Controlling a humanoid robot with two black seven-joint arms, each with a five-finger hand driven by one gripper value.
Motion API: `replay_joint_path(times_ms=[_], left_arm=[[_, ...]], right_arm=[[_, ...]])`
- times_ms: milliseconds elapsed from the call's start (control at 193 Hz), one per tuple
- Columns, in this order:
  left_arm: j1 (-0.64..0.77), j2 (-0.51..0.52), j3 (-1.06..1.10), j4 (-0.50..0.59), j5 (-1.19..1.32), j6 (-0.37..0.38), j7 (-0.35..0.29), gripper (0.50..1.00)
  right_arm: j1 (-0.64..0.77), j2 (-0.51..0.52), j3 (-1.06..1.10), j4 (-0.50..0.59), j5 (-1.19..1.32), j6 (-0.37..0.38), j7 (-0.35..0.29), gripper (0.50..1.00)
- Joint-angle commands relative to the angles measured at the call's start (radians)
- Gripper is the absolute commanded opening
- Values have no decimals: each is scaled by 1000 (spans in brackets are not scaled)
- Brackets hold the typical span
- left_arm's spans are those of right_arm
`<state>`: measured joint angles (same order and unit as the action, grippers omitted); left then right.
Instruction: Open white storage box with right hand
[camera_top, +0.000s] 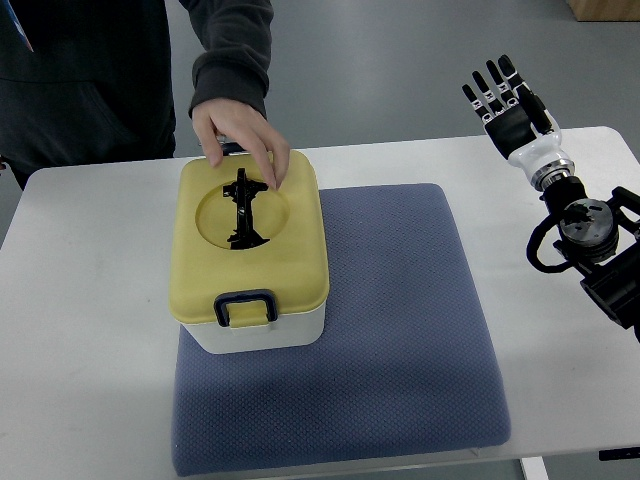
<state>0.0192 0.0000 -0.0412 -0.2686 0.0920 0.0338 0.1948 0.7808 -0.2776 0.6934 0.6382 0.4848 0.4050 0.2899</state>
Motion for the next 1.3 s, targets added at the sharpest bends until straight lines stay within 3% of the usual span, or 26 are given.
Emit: replay_joint_path(times_ms=[0,419,616,729,781,786,807,859,864,874,1034,1205,1293], left_arm=[[-1,0,0,0,0,0,0,1000],[-1,0,-2,2,-1,11,-5,1000],[-1,0,0,0,-1,11,-5,1000],[-1,0,0,-1,0,8,-6,1000],[-1,0,0,-1,0,8,-6,1000],[-1,0,0,-1,0,5,-5,1000],[-1,0,0,-1,0,3,-5,1000],[-1,0,0,-1,0,3,-5,1000],[-1,0,-2,-1,0,1,-5,1000],[-1,0,-2,-1,0,0,-5,1000],[-1,0,0,-1,0,0,-5,1000],[-1,0,0,-1,0,0,-6,1000],[-1,0,-2,-1,0,0,-6,1000]], right_arm=[[0,0,0,0,0,0,0,936],[69,-17,-5,8,-150,-6,-2,934],[232,-69,-60,20,-598,-11,-20,934],[357,-112,-156,121,-859,-14,-72,934],[357,-112,-156,121,-859,-14,-72,934],[432,-144,-234,180,-932,-14,-80,934],[469,-153,-279,201,-959,-14,-80,934],[469,-153,-279,201,-959,-14,-80,934],[570,-167,-399,242,-1013,-14,-75,934],[593,-169,-429,251,-1026,-14,-75,934],[854,-166,-710,360,-1175,-8,-41,934],[963,-109,-793,420,-1436,-23,25,934],[963,-69,-798,422,-1606,-89,72,934]])
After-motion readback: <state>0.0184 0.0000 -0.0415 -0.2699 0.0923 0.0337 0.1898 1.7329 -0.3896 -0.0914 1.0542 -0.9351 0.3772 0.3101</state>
